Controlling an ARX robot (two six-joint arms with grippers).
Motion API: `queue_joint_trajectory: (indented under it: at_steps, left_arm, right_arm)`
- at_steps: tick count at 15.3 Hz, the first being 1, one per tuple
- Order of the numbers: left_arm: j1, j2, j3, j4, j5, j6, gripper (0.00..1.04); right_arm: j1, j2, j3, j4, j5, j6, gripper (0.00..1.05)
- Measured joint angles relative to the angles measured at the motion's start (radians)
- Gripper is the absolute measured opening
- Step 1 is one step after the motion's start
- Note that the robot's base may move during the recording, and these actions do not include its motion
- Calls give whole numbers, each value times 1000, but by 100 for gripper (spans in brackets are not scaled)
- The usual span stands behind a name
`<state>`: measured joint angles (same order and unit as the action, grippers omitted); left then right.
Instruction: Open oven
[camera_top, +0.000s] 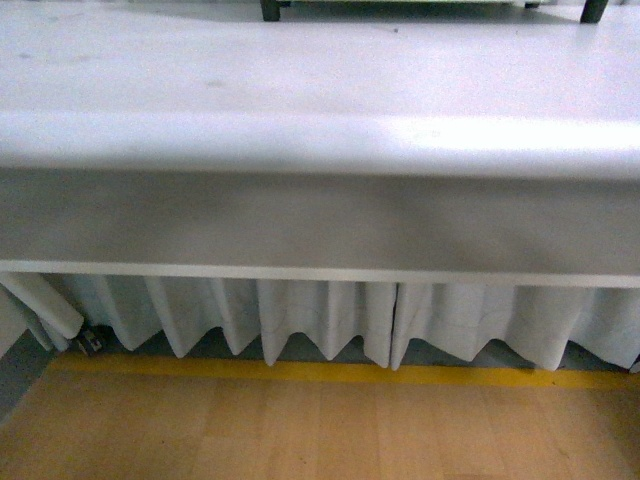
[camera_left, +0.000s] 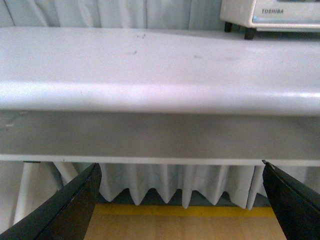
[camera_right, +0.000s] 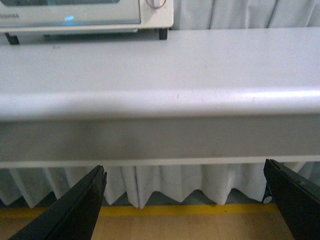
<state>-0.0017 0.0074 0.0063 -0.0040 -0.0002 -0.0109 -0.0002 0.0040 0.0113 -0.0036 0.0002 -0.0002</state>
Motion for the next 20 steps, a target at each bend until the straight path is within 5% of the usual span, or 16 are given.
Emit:
queue_joint_trajectory:
  at_steps: [20]
  left_arm:
    - [0,0,0,1,0,0,98]
  right_arm:
    - [0,0,0,-1,0,0,98]
